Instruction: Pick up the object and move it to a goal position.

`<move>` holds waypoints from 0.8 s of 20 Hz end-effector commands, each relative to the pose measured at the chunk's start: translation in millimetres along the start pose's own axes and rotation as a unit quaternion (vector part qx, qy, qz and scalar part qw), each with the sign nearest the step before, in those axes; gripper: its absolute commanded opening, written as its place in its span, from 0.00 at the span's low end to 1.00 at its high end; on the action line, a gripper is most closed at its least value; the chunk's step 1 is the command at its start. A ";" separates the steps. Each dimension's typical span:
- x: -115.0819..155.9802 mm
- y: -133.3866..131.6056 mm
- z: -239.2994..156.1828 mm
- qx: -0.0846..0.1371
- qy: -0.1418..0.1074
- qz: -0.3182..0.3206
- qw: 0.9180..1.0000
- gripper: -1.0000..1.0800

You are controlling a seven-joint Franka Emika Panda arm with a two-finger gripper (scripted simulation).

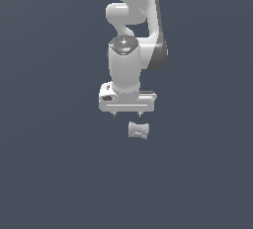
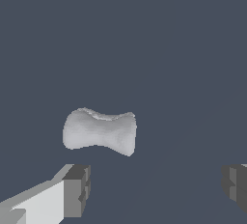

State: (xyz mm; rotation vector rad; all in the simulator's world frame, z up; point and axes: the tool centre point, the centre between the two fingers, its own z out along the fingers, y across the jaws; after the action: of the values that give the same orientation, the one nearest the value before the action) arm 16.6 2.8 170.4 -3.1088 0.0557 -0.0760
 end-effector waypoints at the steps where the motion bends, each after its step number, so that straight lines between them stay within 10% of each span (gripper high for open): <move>1: 0.0 0.0 0.0 0.000 0.000 0.000 1.000 0.96; 16: -5.8 -19.3 5.9 0.011 -0.007 -0.024 1.000 0.96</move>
State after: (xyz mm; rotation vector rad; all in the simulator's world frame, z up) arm 11.6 22.7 164.8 -3.0886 -0.0219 -0.0555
